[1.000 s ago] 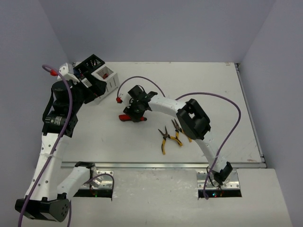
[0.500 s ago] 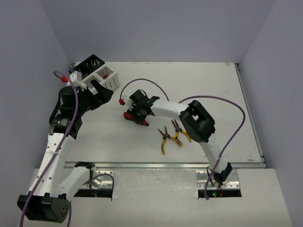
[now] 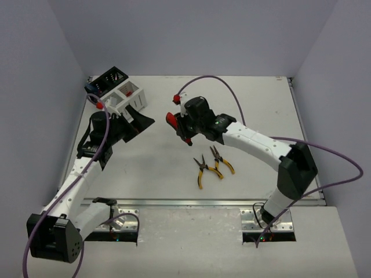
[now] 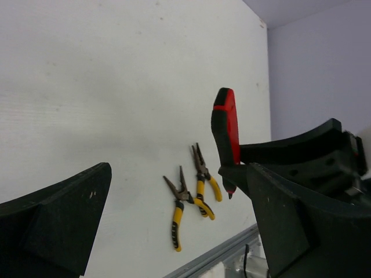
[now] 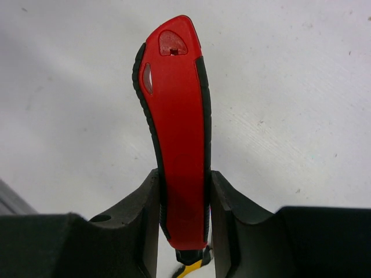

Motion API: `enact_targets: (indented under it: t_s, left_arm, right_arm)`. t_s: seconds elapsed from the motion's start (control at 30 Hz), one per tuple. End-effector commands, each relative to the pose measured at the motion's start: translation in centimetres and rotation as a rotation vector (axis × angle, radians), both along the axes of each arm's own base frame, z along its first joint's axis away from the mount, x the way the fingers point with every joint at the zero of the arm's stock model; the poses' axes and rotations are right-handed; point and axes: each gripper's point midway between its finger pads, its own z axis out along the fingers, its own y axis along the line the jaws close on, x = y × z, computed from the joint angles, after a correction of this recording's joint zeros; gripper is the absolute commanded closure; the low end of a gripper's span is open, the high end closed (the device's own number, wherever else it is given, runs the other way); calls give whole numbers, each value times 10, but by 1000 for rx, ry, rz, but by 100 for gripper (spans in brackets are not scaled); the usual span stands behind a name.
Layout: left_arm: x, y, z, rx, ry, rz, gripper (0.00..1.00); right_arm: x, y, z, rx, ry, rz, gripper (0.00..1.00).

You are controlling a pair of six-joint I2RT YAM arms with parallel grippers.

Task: Sort the tools into containers

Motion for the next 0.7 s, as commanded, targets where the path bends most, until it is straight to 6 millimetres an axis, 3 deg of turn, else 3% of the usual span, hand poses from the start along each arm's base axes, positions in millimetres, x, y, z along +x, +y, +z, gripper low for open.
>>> enact_targets:
  t_s: [0.0,0.1,0.13,0.17,0.27,0.37,0.53,0.67]
  left_arm:
    - [13,-44,53,-160,-186,-125,0]
    - [16,-65,60,-177,-208,-141,0]
    - [16,-70,65,-182,-219,-148,0]
    - [17,-74,69,-188,-233,-152,0]
    - [19,-82,70,-209,-229,-159,6]
    - [18,-88,72,-234,-237,-182,27]
    - [8,-107,75,-259,-238,-261,48]
    - [5,-120,71,-265,-221,-295,72]
  right_arm:
    - [-14,10,58,230,-65,-1,100]
    - [-33,15,72,311,-78,88,100]
    - [-38,14,69,320,-73,101,100]
    - [-39,14,79,349,-96,110,100]
    - [-49,17,89,394,-96,150,100]
    - [-56,19,110,455,-120,184,100]
    - [-56,22,122,484,-135,192,100]
    - [-58,26,126,499,-129,212,100]
